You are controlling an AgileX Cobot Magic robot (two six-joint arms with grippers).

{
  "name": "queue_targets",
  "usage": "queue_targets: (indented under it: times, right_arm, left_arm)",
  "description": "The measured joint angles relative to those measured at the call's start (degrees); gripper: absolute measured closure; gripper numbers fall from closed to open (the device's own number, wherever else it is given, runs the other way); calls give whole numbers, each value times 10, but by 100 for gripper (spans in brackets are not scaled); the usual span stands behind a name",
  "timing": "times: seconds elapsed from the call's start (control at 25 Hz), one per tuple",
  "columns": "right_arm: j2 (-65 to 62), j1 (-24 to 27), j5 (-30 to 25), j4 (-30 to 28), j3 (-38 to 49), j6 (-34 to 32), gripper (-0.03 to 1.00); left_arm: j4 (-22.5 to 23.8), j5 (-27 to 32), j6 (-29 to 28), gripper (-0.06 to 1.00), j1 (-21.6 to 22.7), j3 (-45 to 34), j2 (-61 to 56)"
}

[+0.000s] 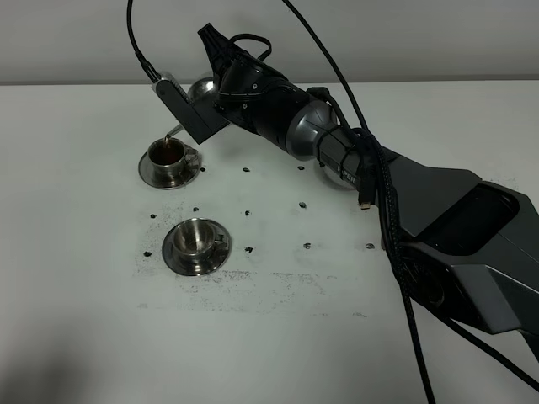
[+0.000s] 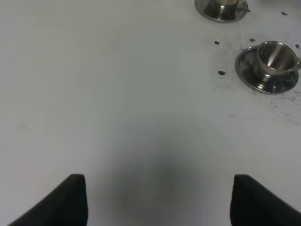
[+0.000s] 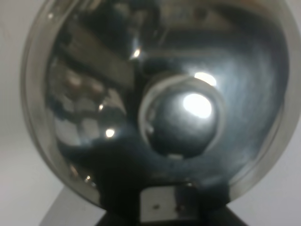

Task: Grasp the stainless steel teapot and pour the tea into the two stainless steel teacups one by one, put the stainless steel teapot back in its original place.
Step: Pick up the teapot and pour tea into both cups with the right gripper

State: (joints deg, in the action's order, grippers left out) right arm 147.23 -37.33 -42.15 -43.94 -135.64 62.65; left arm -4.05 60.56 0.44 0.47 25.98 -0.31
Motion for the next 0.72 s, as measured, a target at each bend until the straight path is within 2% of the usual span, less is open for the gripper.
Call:
queue_targets:
  times: [0.48,0.6,0.72]
  right_arm:
    - [-9,14,-43,96,0,-2,79]
    - [-18,21,-56,136,0,-2,79]
    - [-41,26,-101,205,0,-5,79]
  left_arm:
    - [0,0,0,33,0,0,0]
    - [0,0,0,33,0,0,0]
    - [0,0,0,33,0,0,0]
